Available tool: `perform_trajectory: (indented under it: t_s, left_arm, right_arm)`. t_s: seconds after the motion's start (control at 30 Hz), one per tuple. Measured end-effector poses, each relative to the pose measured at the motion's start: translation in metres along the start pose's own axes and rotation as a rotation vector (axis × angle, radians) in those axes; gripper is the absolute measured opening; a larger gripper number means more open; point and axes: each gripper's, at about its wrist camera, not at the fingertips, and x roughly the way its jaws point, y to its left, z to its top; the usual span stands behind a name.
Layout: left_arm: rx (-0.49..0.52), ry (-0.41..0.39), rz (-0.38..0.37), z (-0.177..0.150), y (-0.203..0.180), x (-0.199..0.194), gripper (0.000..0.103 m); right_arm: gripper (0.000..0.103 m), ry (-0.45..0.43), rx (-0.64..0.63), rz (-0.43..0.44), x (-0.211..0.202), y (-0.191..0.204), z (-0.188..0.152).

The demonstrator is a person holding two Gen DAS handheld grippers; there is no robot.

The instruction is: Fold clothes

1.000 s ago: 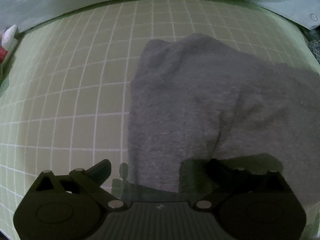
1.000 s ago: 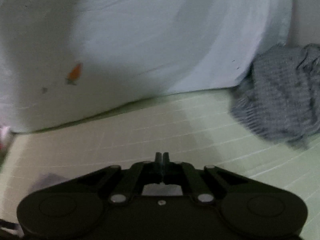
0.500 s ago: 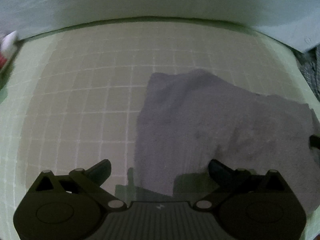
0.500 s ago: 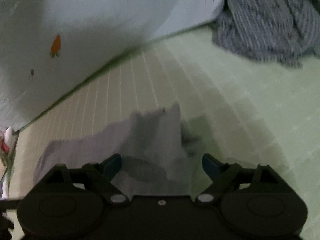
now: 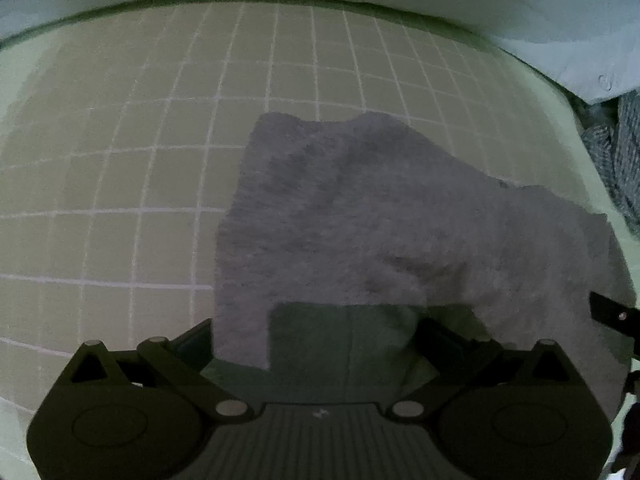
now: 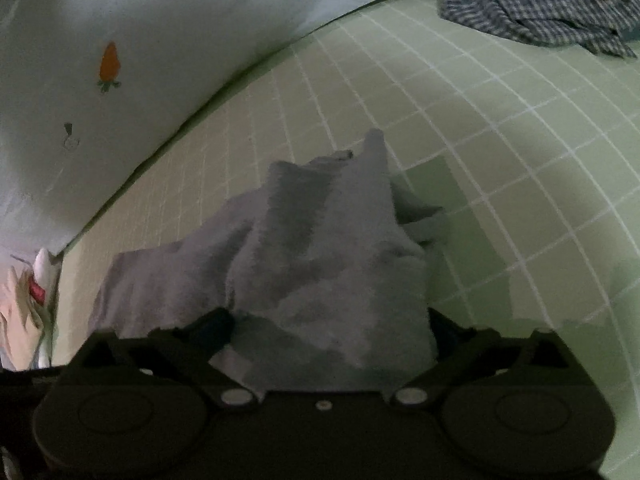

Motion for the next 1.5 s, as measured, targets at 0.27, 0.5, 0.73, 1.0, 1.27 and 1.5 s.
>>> perform_trajectory:
  t_s: [0.27,0.5,0.73,1.0,1.27,1.5]
  left_arm:
    - [0.009,-0.024,-0.012,0.005,-0.015,0.009,0.102]
    - [0.039,-0.093,-0.043,-0.01,-0.036,0.0,0.06]
    - [0.008,-0.154,-0.011,-0.037,-0.04,-0.035,0.029]
    - [-0.16,-0.206,-0.013,-0.077,-0.023,-0.076,0.026]
    - [-0.345,-0.252,0.091,-0.125,0.024,-0.12,0.026]
    - [-0.454,-0.313,0.126,-0.144,0.092,-0.158,0.026]
  right_arm:
    - [0.103,0.011,-0.076,-0.021,0.014,0.016,0.006]
    - [0.09,0.066,-0.182,0.014,0.021,0.035,0.005]
    - [0.049,0.063,-0.176,0.081,0.002,0.04,0.002]
    - [0.042,0.046,-0.273,0.176,-0.027,0.062,-0.011]
    - [0.042,0.144,-0.396,0.308,-0.019,0.114,-0.03]
    - [0.041,0.197,-0.497,0.392,0.003,0.193,-0.055]
